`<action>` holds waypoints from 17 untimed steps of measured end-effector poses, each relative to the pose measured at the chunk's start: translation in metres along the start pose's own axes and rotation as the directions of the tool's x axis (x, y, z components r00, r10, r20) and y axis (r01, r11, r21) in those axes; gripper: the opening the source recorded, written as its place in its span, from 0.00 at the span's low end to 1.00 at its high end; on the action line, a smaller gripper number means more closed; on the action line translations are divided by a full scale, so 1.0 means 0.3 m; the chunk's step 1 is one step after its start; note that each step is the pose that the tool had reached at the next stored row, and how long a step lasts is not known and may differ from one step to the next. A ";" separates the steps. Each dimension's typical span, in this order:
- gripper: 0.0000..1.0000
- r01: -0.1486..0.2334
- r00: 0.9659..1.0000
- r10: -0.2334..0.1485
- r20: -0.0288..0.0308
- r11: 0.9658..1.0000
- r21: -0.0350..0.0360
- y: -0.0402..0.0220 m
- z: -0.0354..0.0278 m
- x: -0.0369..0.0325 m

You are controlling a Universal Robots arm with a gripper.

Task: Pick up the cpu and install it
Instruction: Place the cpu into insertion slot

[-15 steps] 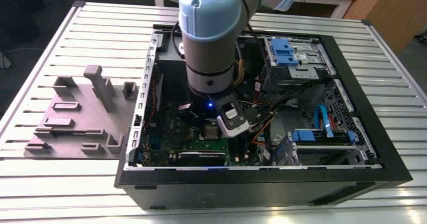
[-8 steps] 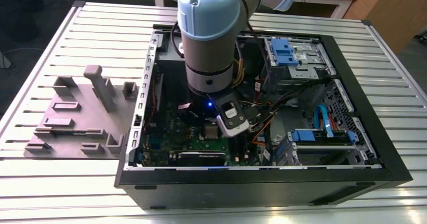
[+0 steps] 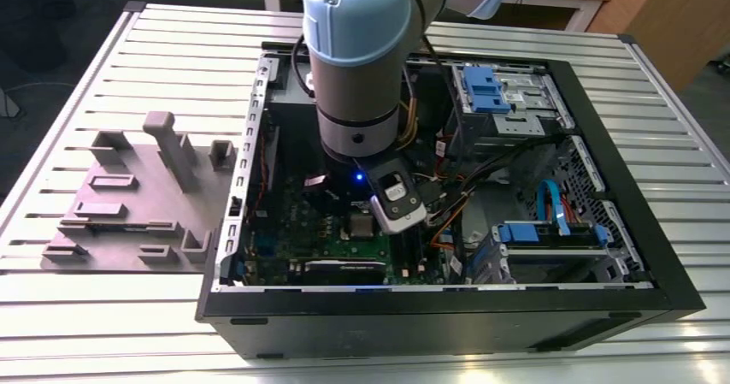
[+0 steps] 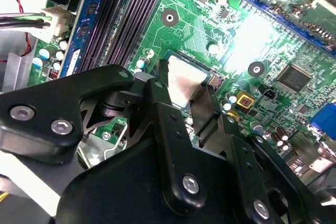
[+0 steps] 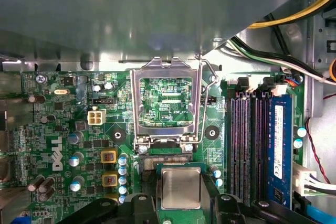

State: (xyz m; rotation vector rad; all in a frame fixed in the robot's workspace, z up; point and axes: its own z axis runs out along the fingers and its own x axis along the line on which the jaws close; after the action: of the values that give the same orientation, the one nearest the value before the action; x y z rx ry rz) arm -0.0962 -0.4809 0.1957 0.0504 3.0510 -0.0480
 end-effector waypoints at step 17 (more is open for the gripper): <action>0.42 0.009 1.000 -0.009 0.014 1.000 -0.007 -0.001 -0.002 0.033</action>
State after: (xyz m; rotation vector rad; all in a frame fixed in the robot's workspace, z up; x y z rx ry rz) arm -0.1062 -0.4809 0.1955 0.0362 3.0371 -0.0386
